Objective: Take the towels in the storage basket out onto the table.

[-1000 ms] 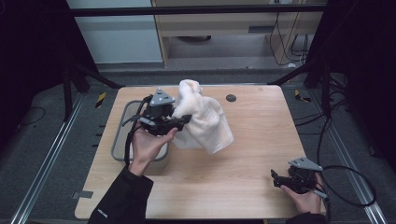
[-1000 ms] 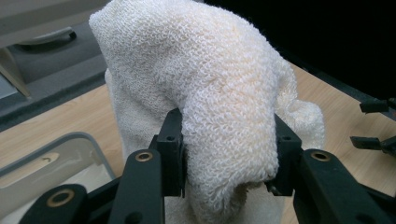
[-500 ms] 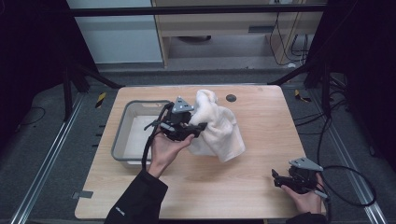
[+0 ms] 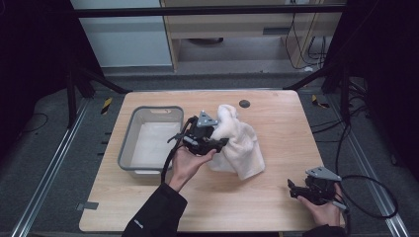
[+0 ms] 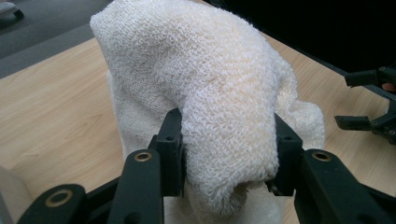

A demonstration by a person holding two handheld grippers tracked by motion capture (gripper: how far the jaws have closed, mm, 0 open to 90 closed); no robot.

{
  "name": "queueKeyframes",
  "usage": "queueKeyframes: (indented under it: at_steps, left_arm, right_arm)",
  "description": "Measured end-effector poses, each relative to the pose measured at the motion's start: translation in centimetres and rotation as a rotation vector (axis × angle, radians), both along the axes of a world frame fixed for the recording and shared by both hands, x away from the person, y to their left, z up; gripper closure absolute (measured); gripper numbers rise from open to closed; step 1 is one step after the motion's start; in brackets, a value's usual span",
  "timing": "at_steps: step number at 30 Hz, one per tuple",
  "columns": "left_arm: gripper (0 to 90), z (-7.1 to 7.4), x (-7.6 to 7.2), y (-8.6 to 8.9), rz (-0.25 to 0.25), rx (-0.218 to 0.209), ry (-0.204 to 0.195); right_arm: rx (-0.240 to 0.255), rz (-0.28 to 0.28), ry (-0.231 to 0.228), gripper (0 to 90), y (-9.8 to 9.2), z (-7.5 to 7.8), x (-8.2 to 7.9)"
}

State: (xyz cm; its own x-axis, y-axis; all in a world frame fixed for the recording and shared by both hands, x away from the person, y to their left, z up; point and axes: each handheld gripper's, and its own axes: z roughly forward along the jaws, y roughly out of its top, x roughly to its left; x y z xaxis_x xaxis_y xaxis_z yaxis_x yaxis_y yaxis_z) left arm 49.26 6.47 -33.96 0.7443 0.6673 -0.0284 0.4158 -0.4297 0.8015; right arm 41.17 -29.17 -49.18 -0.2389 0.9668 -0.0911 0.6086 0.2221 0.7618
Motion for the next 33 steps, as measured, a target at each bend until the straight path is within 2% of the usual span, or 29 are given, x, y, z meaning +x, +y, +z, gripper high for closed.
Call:
queueKeyframes:
  at_steps: [15,23,27,33]
  left_arm:
    - [55.4,-3.7,0.6,-1.5,-0.022,0.022,0.053]
    - [54.1,-4.9,0.7,-1.7,-0.030,0.031,0.077]
    - [52.8,-6.1,0.8,-1.7,-0.025,0.046,0.098]
    - [48.5,-6.9,0.8,-1.6,-0.026,0.058,0.099]
  right_arm:
    - [-0.005,0.005,0.001,6.1,0.0,0.0,0.0]
    - [-0.005,0.006,0.004,6.1,0.0,0.0,0.0]
    - [-0.006,0.008,0.003,6.1,0.1,0.0,0.0]
    - [-0.003,0.007,0.004,6.0,0.1,-0.1,0.0]
